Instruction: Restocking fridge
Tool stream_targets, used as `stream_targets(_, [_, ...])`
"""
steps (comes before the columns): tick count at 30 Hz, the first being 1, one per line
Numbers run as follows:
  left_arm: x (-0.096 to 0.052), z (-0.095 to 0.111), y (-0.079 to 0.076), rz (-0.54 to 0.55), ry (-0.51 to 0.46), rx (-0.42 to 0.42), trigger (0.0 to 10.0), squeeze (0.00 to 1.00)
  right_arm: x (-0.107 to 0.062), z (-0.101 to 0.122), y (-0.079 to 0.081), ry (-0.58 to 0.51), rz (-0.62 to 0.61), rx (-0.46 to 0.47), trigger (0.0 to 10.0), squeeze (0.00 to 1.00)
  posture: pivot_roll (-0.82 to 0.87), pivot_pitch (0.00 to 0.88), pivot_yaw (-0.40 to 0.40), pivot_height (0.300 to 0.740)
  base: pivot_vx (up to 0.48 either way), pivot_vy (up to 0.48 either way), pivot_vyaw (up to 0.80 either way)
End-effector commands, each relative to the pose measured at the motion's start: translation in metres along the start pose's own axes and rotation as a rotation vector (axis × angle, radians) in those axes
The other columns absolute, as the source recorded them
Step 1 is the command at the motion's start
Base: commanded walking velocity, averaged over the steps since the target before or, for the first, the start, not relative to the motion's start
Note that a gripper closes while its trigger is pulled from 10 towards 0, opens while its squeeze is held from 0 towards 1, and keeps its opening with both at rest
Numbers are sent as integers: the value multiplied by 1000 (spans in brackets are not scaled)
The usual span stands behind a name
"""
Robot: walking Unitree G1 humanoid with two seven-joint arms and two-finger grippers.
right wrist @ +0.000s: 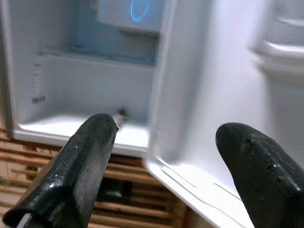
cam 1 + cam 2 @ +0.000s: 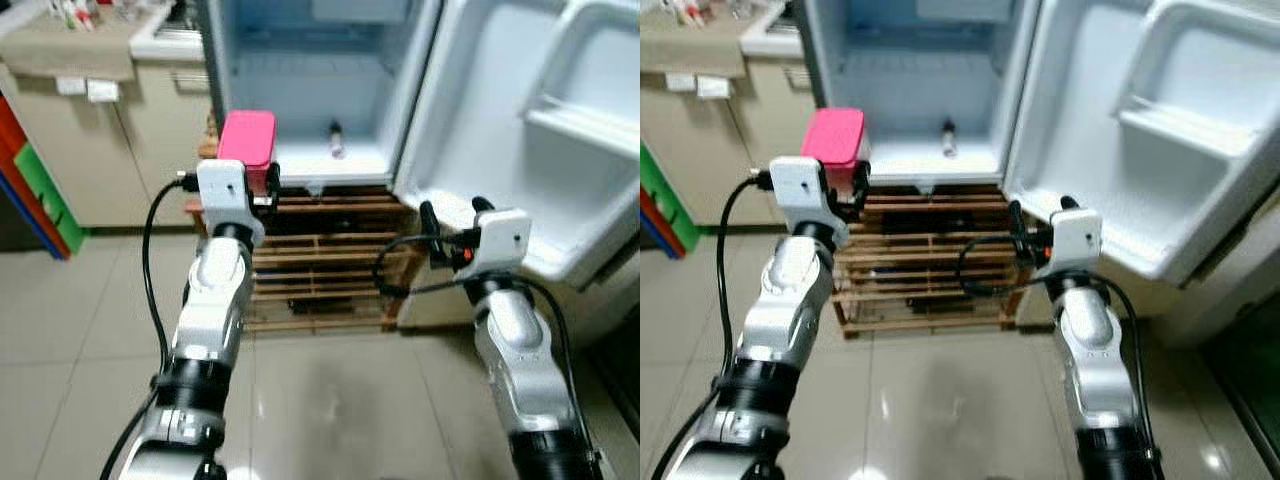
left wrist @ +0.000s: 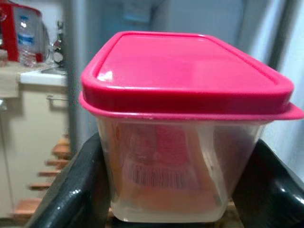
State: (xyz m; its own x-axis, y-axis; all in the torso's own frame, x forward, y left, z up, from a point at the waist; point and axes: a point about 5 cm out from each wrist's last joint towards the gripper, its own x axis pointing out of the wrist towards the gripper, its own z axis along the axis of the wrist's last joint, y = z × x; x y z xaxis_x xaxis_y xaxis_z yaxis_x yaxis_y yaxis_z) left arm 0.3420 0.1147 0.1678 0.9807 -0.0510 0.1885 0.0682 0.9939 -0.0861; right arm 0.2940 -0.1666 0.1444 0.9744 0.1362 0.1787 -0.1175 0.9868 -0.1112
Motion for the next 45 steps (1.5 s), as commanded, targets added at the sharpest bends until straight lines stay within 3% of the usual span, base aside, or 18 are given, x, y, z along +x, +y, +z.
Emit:
stream_targets(1, [6, 7, -9, -22, -23, 10, 10000, 0, 3, 4, -3, -13, -1, 11, 10000, 0, -135, 0, 9, 740, 0, 0, 0])
stream_targets(12, [20, 20, -2, -36, -55, 76, 10000, 0, 2, -5, 7, 28, 58, 153, 10000, 0, -123, 0, 73, 740, 0, 0, 0])
stream_targets(17, [7, 15, 15, -28, -40, 67, 10000, 0, 3, 0, 4, 12, 60, 171, 10000, 0, -118, 0, 79, 740, 0, 0, 0])
stream_targets(19, [-16, 0, 27, -41, 5, 74, 10000, 0, -1, 0, -1, 12, 53, 119, 10000, 0, -109, 0, 66, 740, 0, 0, 0])
stream_targets(20, [-16, 0, 27, -41, 5, 74, 10000, 0, -1, 0, -1, 12, 53, 119, 10000, 0, -109, 0, 66, 740, 0, 0, 0])
stream_targets(22, [-34, -15, 27, -54, 55, 86, 10000, 0, -8, -8, -9, 31, 12, 50, 10000, 0, -100, 0, 44, 740, 0, 0, 0])
stream_targets(26, [-35, -16, 22, -58, 37, 104, 10000, 0, -9, -12, -12, 44, -20, 63, 10000, 0, -95, 0, 29, 740, 0, 0, 0])
stream_targets(32, [-35, -13, 20, -32, 34, 89, 10000, 0, -5, -11, 0, 49, 73, 88, 10000, 0, -99, 0, 20, 740, 0, 0, 0])
stream_targets(37, [-40, -32, 28, -10, 46, 110, 10000, 0, 3, -16, 8, 67, 116, 113, 10000, 0, -94, 0, 4, 740, 0, 0, 0])
stream_targets(45, [-37, -23, 23, -7, 12, 97, 10000, 0, 10, -14, 13, 53, 127, 100, 10000, 0, -79, 0, 1, 740, 0, 0, 0])
